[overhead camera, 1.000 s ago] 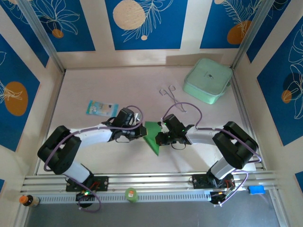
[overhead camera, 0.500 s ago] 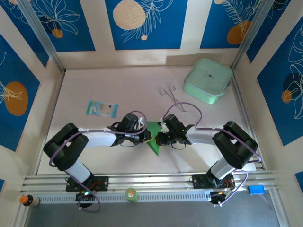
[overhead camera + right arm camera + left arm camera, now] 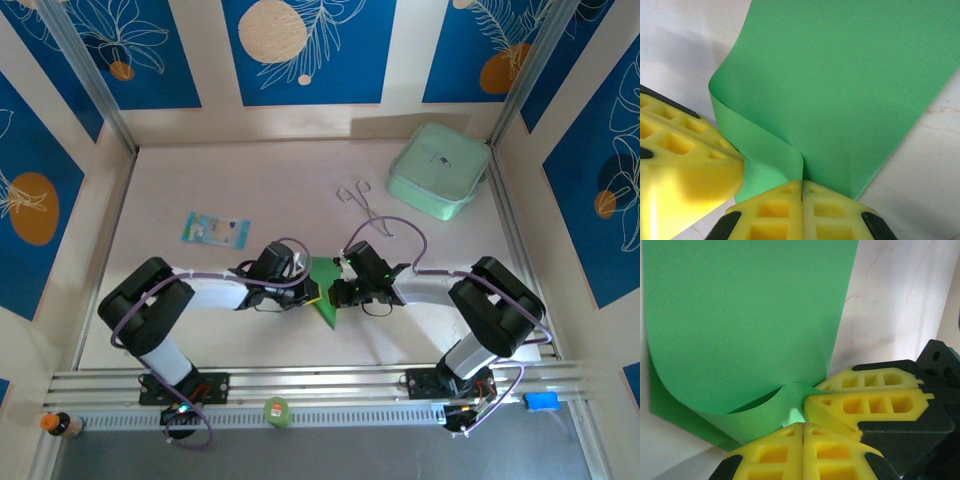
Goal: Fold a paper plane with a square sheet of paper (pick it up from the middle)
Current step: Third fold the triangle at the center of the table.
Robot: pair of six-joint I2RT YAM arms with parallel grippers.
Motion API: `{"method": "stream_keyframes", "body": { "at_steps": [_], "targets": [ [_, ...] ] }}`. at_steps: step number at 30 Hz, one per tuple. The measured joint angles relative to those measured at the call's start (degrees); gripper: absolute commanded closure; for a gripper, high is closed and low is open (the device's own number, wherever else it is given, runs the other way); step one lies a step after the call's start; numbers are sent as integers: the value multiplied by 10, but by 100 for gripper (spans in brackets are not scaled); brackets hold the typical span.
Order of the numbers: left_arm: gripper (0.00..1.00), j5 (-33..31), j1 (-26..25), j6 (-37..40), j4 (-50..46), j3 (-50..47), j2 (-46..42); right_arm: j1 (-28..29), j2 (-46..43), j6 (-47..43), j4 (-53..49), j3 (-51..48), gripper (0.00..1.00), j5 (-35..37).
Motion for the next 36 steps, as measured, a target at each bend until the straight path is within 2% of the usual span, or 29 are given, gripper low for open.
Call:
{"method": "stream_keyframes", "body": {
  "at_steps": [16,21,25,28,31,36],
  "targets": [
    [100,-8,0,11,1,-7,22,-3,0,0,0,0,100,0],
    [100,-6,0,14,4,-7,25,-3,0,1,-1,0,89,0],
    [100,-6,0,15,6,-7,26,-9,-16,9,-19,2,68,-3],
    [100,-6,0,15,7,-7,26,-24,-50,19,-34,2,63,-10],
    [100,-6,0,15,7,-7,26,-37,-90,30,-38,2,65,-31],
    [100,-6,0,15,7,-7,26,-34,-113,53,-37,2,85,-81]
  ]
}}
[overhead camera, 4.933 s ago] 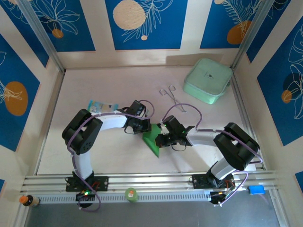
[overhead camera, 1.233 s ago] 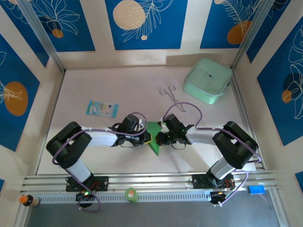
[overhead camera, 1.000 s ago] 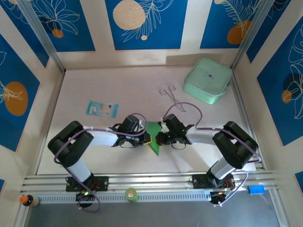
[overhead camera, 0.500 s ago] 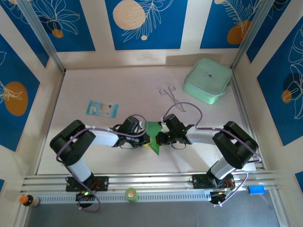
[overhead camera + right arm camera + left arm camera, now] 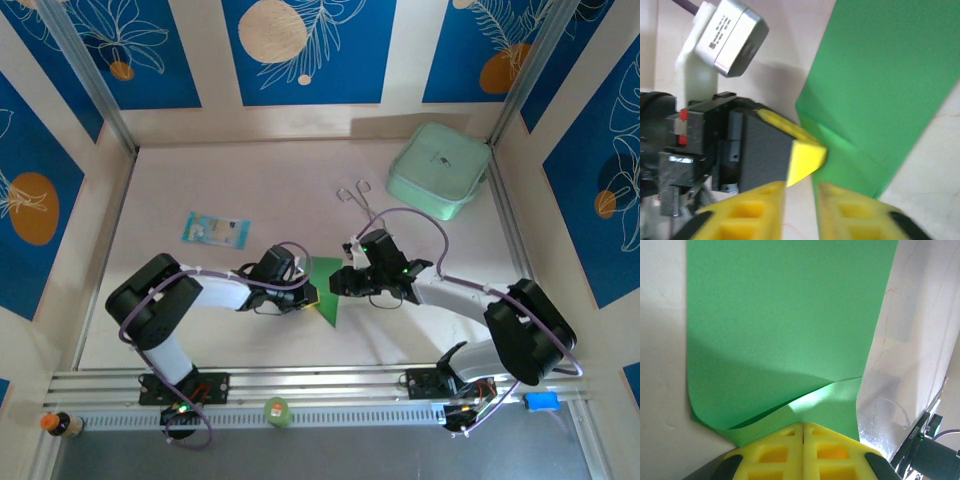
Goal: Fold a paper plane with a square sheet of paper (pick it up from the middle)
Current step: Third fold the triangle at the center of the table.
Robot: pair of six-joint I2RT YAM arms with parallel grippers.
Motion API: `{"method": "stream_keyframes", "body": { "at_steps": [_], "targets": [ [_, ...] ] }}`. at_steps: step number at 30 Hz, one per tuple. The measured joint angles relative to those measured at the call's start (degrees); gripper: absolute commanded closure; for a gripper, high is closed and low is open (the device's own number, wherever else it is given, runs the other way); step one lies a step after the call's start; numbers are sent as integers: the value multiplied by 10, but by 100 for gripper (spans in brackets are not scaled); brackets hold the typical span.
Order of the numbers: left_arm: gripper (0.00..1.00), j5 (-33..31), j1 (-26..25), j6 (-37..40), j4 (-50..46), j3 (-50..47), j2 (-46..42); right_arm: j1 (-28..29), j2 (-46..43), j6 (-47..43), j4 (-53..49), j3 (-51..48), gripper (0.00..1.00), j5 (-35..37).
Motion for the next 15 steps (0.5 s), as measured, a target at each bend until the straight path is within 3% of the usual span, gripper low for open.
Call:
{"method": "stream_keyframes", "body": {
  "at_steps": [6,15],
  "targets": [
    [100,0,0,0,2,5,5,38,7,20,1,-2,96,-31],
    [100,-5,0,0,2,16,14,88,83,24,-9,29,98,-13]
  ]
}}
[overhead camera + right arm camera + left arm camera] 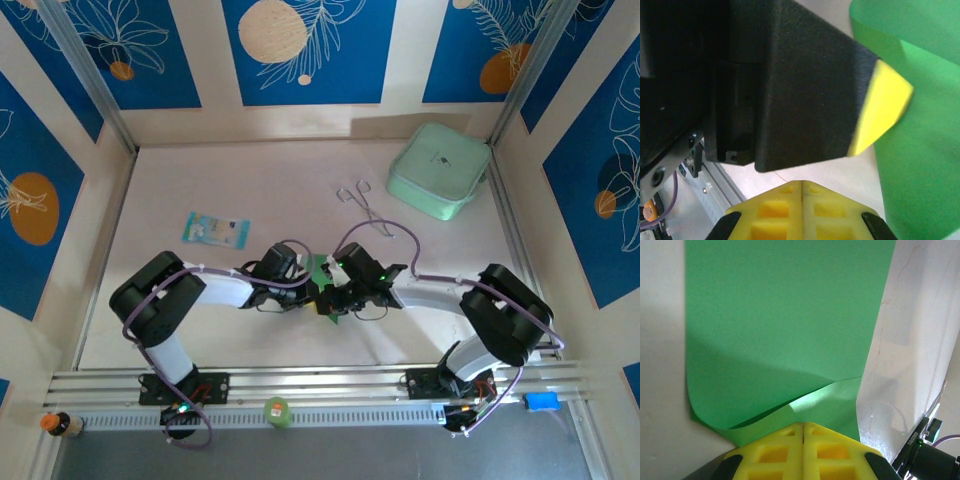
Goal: Fold a paper plane with a square sheet of paper (pick it up from the middle)
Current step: Third fold the triangle at the center of the table.
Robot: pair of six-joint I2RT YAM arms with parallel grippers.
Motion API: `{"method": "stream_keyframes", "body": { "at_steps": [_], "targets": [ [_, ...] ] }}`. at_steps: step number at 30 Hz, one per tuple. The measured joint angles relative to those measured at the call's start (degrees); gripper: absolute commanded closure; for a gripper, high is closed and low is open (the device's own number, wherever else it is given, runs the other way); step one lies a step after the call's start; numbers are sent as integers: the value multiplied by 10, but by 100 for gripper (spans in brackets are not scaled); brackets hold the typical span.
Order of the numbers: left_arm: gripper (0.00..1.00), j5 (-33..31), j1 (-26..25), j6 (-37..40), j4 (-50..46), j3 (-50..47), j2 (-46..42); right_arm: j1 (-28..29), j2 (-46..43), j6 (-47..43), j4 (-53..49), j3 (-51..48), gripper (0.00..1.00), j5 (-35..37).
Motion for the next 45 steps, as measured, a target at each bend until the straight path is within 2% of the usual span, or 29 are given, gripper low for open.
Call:
{"method": "stream_keyframes", "body": {
  "at_steps": [12,22,45],
  "targets": [
    [100,0,0,0,0,0,0,0,43,4,0,7,98,32],
    [100,0,0,0,0,0,0,-6,43,8,-2,2,99,38],
    [100,0,0,0,-3,7,5,-18,-27,20,1,-72,98,40]
  ]
}}
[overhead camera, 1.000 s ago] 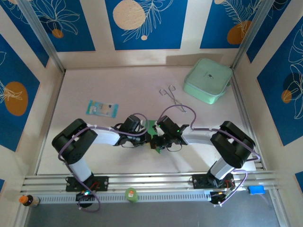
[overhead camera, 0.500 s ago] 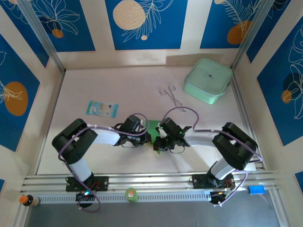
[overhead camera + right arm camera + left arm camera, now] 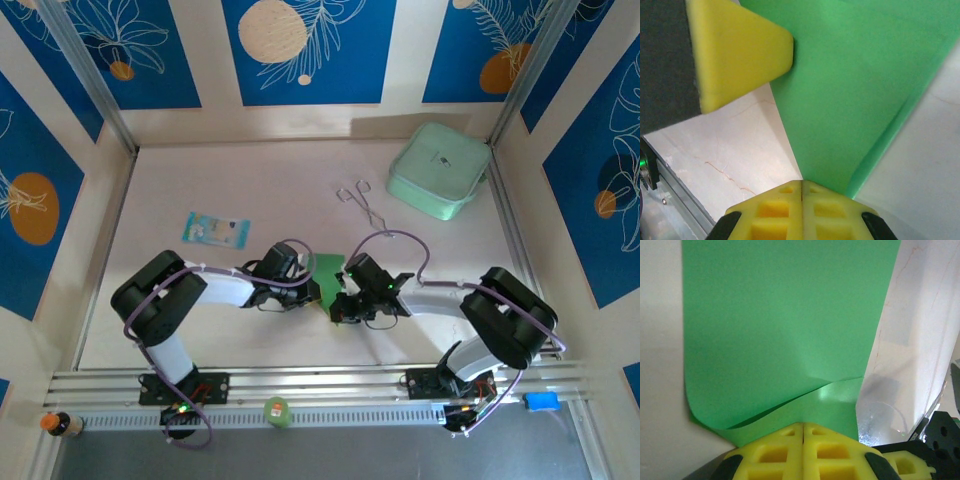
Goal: Fold a paper plane with a square sheet of paper (pick it up from the middle)
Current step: Third fold the triangle at the center of the table.
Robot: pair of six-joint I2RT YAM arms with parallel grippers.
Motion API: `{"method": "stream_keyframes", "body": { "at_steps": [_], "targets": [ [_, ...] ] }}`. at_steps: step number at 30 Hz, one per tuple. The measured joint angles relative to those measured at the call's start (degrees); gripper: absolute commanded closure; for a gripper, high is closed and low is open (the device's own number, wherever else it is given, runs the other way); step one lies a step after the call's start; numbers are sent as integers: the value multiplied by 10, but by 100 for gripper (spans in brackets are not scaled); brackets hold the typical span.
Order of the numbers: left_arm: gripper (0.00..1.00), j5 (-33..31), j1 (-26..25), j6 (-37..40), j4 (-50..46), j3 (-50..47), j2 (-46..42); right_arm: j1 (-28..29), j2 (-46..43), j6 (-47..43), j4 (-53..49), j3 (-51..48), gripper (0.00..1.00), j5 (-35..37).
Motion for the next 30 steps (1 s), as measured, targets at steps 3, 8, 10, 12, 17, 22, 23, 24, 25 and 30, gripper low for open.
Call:
{"method": "stream_keyframes", "body": {
  "at_steps": [3,8,10,12,17,22,23,24,25,30],
  "targets": [
    [100,0,0,0,0,0,0,-2,-22,0,-10,1,98,0],
    [100,-2,0,0,-2,2,0,-1,-30,0,-18,26,97,-6],
    [100,-3,0,0,-2,2,0,-1,-19,-1,-17,42,97,-8],
    [100,-4,0,0,-2,2,0,0,5,-1,-14,59,97,-9],
    [100,-4,0,1,-2,2,1,6,73,0,-9,81,97,-8],
    [100,-4,0,2,-2,3,2,5,78,2,14,62,97,-9],
    [100,-4,0,2,-2,3,2,5,74,2,19,54,97,-9],
    [100,-4,0,3,-2,3,2,5,69,2,23,48,96,-10],
    [100,-4,0,4,-2,3,3,5,63,2,26,40,96,-11],
    [100,-3,0,9,-2,5,5,3,29,2,34,2,95,-19]
  ]
}}
